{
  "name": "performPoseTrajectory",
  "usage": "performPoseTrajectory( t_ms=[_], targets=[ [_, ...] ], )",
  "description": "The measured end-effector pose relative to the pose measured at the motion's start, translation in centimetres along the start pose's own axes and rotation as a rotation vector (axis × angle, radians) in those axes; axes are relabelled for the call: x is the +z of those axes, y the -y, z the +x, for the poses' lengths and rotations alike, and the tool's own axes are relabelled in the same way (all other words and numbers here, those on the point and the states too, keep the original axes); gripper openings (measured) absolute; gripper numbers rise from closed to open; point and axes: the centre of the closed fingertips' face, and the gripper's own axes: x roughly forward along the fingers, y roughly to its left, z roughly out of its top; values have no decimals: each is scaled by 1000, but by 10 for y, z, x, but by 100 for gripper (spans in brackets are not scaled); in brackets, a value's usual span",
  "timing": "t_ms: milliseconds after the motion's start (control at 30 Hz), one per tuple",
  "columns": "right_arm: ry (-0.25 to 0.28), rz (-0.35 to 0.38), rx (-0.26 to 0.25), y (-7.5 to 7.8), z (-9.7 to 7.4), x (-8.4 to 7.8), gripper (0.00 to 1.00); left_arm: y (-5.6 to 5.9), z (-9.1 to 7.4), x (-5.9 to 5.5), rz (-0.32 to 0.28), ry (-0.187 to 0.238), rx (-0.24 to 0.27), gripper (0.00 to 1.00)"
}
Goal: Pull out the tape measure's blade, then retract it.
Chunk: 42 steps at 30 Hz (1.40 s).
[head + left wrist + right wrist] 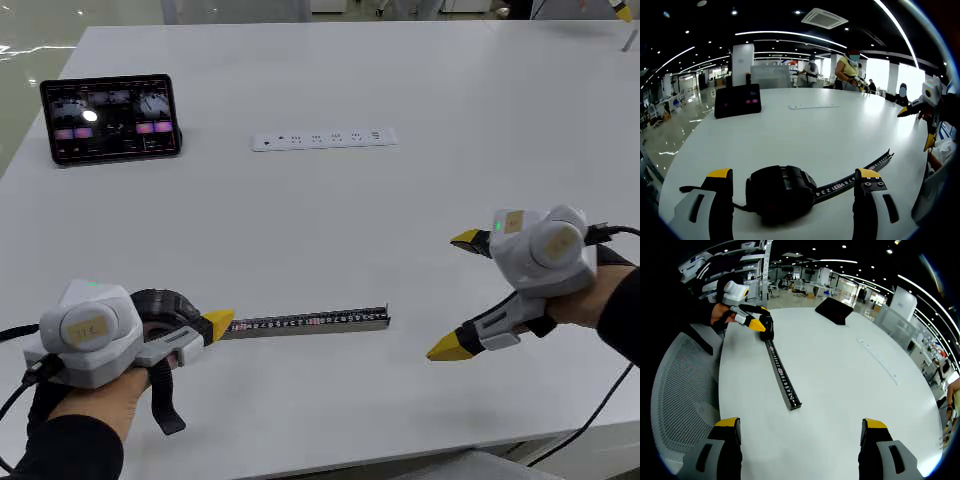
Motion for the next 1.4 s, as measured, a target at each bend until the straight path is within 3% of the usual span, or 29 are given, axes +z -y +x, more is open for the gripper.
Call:
performPoseTrajectory(
  t_ms=[67, 133, 167, 267, 467, 567, 667, 767, 1133, 1200, 1400],
  targets=[
    [-27, -13, 13, 2, 3, -5, 99, 1, 1, -7, -4, -2, -2, 99],
    [-40, -14, 24, 4, 6, -8, 99, 6, 6, -11, 8, -2, -39, 99],
    [-43, -23, 28, 5, 9, -9, 99, 6, 10, -14, 7, -22, -45, 99],
    [-60, -25, 58, 6, 19, -11, 99, 4, 13, -9, 9, 15, -32, 99],
    [-92, -70, 103, 6, 40, -10, 99, 1, 18, -11, 6, 10, -16, 99],
    [-121, -86, 152, 5, 52, -12, 97, 0, 18, -5, -85, 58, -20, 98],
    [-106, -83, 204, -3, 61, -6, 92, -8, 16, -4, -63, 69, 1, 98],
    [-141, -119, 213, -2, 69, -10, 86, -11, 16, -7, -71, 64, 8, 95],
    [-180, -179, 274, -9, 86, -9, 62, -9, 18, -10, -62, 55, 6, 93],
    [-186, -197, 296, -13, 87, -9, 54, -9, 18, -10, -59, 54, 6, 93],
    [-225, -246, 301, -14, 91, -14, 38, -9, 18, -8, -53, 65, 9, 94]
  ],
)
